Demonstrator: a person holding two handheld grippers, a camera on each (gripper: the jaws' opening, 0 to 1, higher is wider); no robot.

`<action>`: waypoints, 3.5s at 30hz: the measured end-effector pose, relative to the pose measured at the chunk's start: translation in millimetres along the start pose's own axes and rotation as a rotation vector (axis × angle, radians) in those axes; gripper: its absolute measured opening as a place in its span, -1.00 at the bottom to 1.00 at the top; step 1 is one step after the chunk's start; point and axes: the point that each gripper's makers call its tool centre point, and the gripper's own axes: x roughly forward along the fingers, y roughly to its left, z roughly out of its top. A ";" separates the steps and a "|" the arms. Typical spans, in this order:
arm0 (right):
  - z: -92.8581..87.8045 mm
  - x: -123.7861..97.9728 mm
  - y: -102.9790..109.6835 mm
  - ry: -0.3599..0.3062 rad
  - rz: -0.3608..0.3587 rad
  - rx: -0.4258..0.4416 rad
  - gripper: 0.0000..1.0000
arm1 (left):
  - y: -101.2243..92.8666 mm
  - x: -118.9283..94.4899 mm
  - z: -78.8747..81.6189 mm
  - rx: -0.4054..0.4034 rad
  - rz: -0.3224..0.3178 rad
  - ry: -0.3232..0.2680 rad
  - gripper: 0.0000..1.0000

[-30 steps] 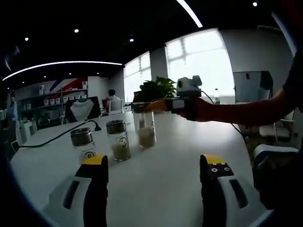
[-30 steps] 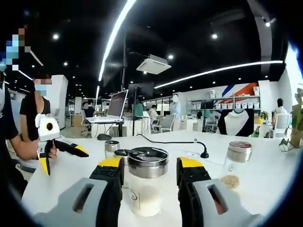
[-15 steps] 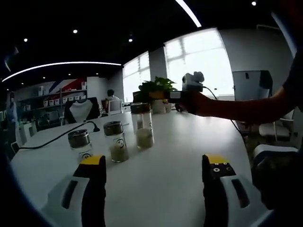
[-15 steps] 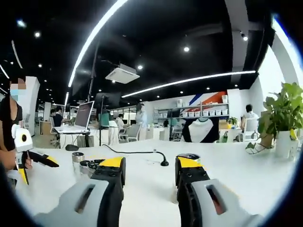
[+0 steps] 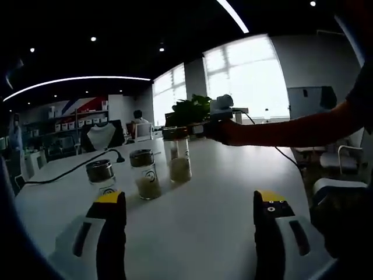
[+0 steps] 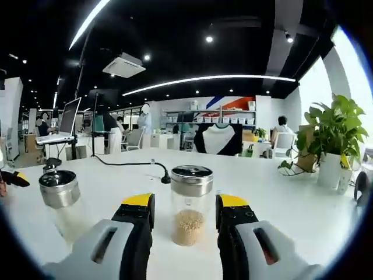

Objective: Rotate the seasoning bottle until the label or dispensing opening points toward the visible target arrow and the bottle remains upright within the marked orientation range

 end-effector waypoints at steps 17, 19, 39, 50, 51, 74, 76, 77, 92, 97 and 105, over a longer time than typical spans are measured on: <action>-7.7 36.4 -2.5 0.017 -0.003 -0.013 -0.16 | -1.6 2.1 -3.3 -0.003 0.004 0.009 0.99; -11.6 37.4 -1.9 0.027 -0.010 -0.024 -0.16 | -3.3 2.6 -2.9 0.005 0.002 0.010 0.99; 15.0 10.9 3.6 -0.038 0.052 0.018 -0.25 | -1.4 9.0 -4.4 0.006 0.000 0.012 0.99; 27.9 -35.4 3.3 -0.009 0.064 -0.083 -0.25 | -14.4 12.2 4.2 0.029 -0.032 -0.004 0.99; 27.3 -42.6 4.5 -0.013 0.065 -0.089 -0.25 | -15.3 12.0 4.8 0.032 -0.034 -0.006 0.99; 26.7 -119.6 40.0 -0.093 0.131 0.014 -0.25 | -27.8 15.1 11.0 -0.019 -0.061 -0.032 0.97; 25.5 -125.6 48.0 -0.098 0.149 0.019 -0.25 | -28.9 16.8 13.0 -0.027 -0.063 -0.039 0.96; 25.1 -129.0 53.1 -0.100 0.163 0.022 -0.25 | -29.8 17.7 13.7 -0.028 -0.064 -0.040 0.95; 32.9 -164.8 147.9 -0.160 0.458 0.028 -0.26 | -59.0 43.6 20.5 -0.005 -0.134 -0.025 0.87; 33.0 -173.5 177.2 -0.154 0.561 0.031 -0.26 | -70.4 46.9 23.6 -0.008 -0.169 -0.044 0.82; 27.7 -187.7 215.0 -0.162 0.709 0.060 -0.25 | -87.8 40.8 30.0 0.027 -0.232 -0.099 0.67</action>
